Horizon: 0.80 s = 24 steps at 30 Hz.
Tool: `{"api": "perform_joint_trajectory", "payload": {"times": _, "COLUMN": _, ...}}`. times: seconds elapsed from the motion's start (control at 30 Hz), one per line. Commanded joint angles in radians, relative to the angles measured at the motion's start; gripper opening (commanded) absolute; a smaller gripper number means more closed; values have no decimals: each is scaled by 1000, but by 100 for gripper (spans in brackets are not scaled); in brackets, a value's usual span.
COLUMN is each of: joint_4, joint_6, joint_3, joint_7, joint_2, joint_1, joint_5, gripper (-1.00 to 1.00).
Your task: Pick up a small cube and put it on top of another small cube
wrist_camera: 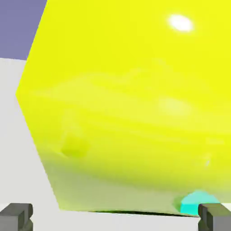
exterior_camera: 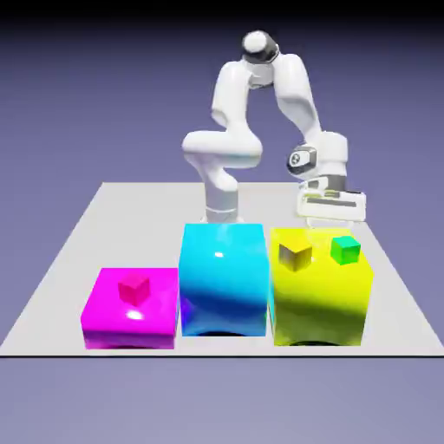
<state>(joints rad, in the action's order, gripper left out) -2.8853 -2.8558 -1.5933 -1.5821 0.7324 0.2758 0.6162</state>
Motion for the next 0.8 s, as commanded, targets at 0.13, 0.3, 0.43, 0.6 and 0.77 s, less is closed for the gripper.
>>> {"api": "perform_joint_trajectory", "payload": {"times": 0.13, "joint_4": -30, "joint_6": 50, "joint_3": -161, "joint_7": -80, "joint_2": 32, "joint_1": 62, "joint_5": 218, "gripper": 0}}
{"api": "perform_joint_trajectory", "payload": {"times": 0.3, "joint_4": -45, "joint_6": 101, "joint_3": -265, "joint_7": -129, "joint_2": 62, "joint_1": 129, "joint_5": 435, "gripper": 0}}
{"api": "perform_joint_trajectory", "payload": {"times": 0.43, "joint_4": -31, "joint_6": 119, "joint_3": -313, "joint_7": -102, "joint_2": 88, "joint_1": 188, "joint_5": 562, "gripper": 0}}
{"api": "perform_joint_trajectory", "payload": {"times": 0.6, "joint_4": 42, "joint_6": 100, "joint_3": -474, "joint_7": 60, "joint_2": 163, "joint_1": 336, "joint_5": 780, "gripper": 0}}
{"api": "perform_joint_trajectory", "payload": {"times": 0.77, "joint_4": 112, "joint_6": 82, "joint_3": -629, "joint_7": 215, "joint_2": 235, "joint_1": 478, "joint_5": 988, "gripper": 0}}
